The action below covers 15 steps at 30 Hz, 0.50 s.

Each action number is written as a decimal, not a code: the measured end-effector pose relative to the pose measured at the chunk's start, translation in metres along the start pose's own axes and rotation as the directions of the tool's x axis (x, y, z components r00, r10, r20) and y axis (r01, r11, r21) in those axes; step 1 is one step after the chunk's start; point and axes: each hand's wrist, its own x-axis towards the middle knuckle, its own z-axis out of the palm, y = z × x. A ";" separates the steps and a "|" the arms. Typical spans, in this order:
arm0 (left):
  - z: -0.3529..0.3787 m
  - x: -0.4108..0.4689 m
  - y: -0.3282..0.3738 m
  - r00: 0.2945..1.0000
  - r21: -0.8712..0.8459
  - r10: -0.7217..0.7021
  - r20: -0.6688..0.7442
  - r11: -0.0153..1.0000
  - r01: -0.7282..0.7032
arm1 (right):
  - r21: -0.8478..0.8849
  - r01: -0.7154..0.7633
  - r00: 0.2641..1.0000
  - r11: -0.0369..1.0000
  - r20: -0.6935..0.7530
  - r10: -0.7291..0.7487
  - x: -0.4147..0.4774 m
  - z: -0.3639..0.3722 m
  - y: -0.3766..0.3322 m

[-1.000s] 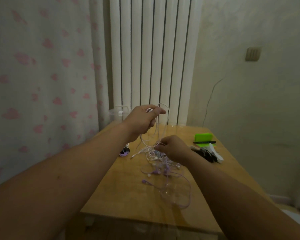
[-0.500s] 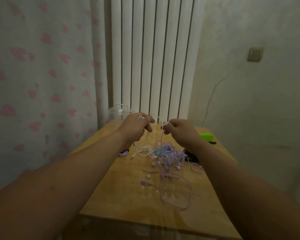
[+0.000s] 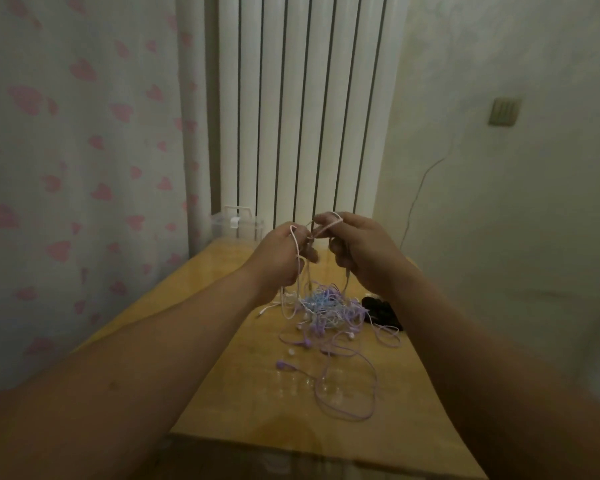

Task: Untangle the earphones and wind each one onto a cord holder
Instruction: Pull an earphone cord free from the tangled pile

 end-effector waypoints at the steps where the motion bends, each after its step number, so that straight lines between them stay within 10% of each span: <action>1: -0.002 0.003 0.000 1.000 -0.033 -0.002 -0.004 0.999 0.002 | 0.044 -0.030 1.000 0.999 0.005 0.029 0.000 -0.003 0.001; 10: -0.054 0.016 -0.007 0.987 -0.333 -0.083 -0.135 0.942 0.034 | 0.123 -0.205 0.974 0.971 -0.069 0.215 -0.025 -0.053 0.027; 15: -0.042 0.012 0.004 0.997 -0.413 -0.069 -0.042 0.909 0.045 | -0.296 -0.157 0.987 0.942 -0.085 0.138 -0.026 -0.031 0.039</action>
